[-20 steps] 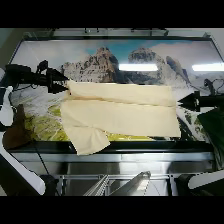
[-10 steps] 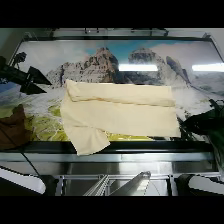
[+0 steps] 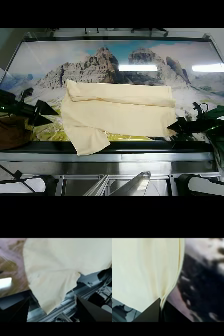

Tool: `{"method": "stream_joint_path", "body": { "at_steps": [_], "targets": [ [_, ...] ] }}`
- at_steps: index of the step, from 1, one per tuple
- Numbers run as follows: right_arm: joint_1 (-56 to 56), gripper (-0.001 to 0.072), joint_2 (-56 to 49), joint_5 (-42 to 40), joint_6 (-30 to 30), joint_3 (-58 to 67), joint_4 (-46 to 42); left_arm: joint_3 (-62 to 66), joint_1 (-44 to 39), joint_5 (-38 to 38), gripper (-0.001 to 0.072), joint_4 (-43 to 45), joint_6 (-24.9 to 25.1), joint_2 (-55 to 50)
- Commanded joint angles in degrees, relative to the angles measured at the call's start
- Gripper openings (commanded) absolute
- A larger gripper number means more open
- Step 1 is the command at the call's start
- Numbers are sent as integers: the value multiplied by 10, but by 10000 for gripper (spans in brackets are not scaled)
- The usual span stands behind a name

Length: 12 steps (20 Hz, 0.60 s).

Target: Fold the shirts.

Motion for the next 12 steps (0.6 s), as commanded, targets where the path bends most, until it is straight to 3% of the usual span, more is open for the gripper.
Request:
{"method": "stream_joint_path", "body": {
  "at_steps": [1,4,8,10,11,12],
  "targets": [
    [6,25,-1,-15,-2,-2,-49,-106,8,-66,611,1,9,9],
    [6,25,-1,-15,-2,-2,-49,-152,-21,-136,611,1,13,6],
    [6,25,-1,-7,-2,-2,-45,-140,-82,-139,590,-1,13,-40],
    [6,26,0,10,-2,-2,-39,-121,-121,-124,385,-5,14,-64],
    [5,25,0,23,-2,-2,-40,-107,-138,-104,134,-4,18,-72],
    [5,25,0,42,-4,-2,-45,-90,-149,-82,16,-3,37,-76]
  ]
}}
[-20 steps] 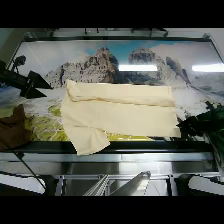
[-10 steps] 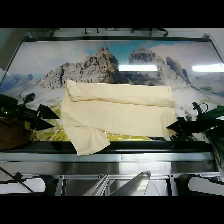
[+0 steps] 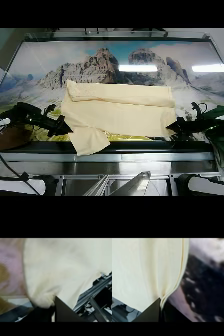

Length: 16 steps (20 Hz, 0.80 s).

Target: Fold the shirts.

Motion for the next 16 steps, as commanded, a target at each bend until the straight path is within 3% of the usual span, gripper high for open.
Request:
{"method": "stream_joint_path", "body": {
  "at_steps": [1,6,11,16],
  "targets": [
    [-3,25,2,56,-1,2,-61,43,-48,50,16,6,23,-20],
    [-62,25,18,114,5,12,-61,69,5,115,17,44,16,32],
    [-109,25,20,131,27,13,-56,10,84,135,17,54,34,68],
    [-112,25,40,213,24,38,-7,47,96,198,17,-62,49,71]
  ]
}}
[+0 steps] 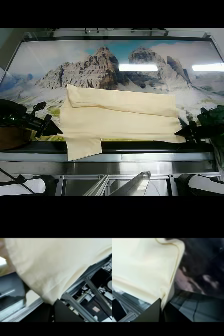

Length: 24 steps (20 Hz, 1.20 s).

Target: Fold the shirts.

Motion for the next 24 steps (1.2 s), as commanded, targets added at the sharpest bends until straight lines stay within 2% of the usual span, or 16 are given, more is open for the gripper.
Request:
{"method": "stream_joint_path", "body": {
  "at_steps": [1,2,4,7,12,15,17,19,20,21,22,23,24],
  "targets": [
    [-5,25,17,63,0,27,58,42,9,56,18,-115,10,4],
    [-5,25,20,62,-1,39,88,68,5,55,17,-148,10,4],
    [-2,25,18,37,-9,59,163,132,-19,40,18,-155,6,-9],
    [1,25,17,-59,-31,77,244,255,-63,32,18,-154,-30,-81],
    [39,26,-38,-185,-148,99,338,482,-110,-13,18,-154,-70,-257],
    [74,26,-95,-240,-254,99,426,590,-112,-49,17,-154,-108,-351],
    [92,27,-127,-257,-309,99,474,636,-112,-59,15,-154,-110,-396],
    [101,33,-148,-268,-324,99,483,671,-114,-57,18,-155,-120,-430],
    [104,67,-154,-268,-324,99,474,675,-117,-56,19,-156,-121,-437],
    [106,181,-156,-268,-324,99,466,675,-119,-52,106,-156,-120,-440],
    [107,188,-153,-264,-323,99,457,675,-119,-48,308,-157,-120,-440],
    [106,189,-147,-252,-324,100,455,675,-119,-40,380,-163,-121,-439],
    [103,307,-136,-233,-320,108,439,675,-119,-30,397,-171,-121,-434]
  ]
}}
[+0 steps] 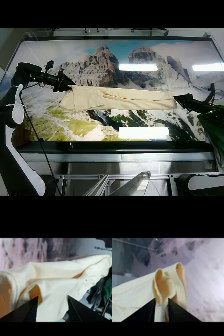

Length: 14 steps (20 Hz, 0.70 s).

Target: Fold the shirts.

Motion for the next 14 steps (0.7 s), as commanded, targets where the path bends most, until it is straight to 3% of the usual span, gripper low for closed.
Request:
{"method": "stream_joint_path", "body": {
  "at_steps": [1,3,4,5,7,12,13,14],
  "targets": [
    [-5,373,20,38,17,22,-40,14,-1,20,397,-19,-5,-2],
    [-11,417,49,35,126,77,-167,14,3,19,396,-18,-5,21],
    [-9,556,52,27,202,111,-248,14,2,16,395,-18,-5,36],
    [-6,639,49,30,277,146,-318,14,3,9,395,-17,-5,52],
    [6,639,26,61,374,214,-402,14,9,-7,395,-16,-5,78],
    [34,637,-82,150,458,309,-412,14,9,-25,393,-17,-5,112],
    [43,626,-102,150,459,316,-412,13,3,-19,328,-16,-5,112],
    [52,626,-118,150,460,321,-412,9,-6,-12,136,-16,-5,112]
  ]
}}
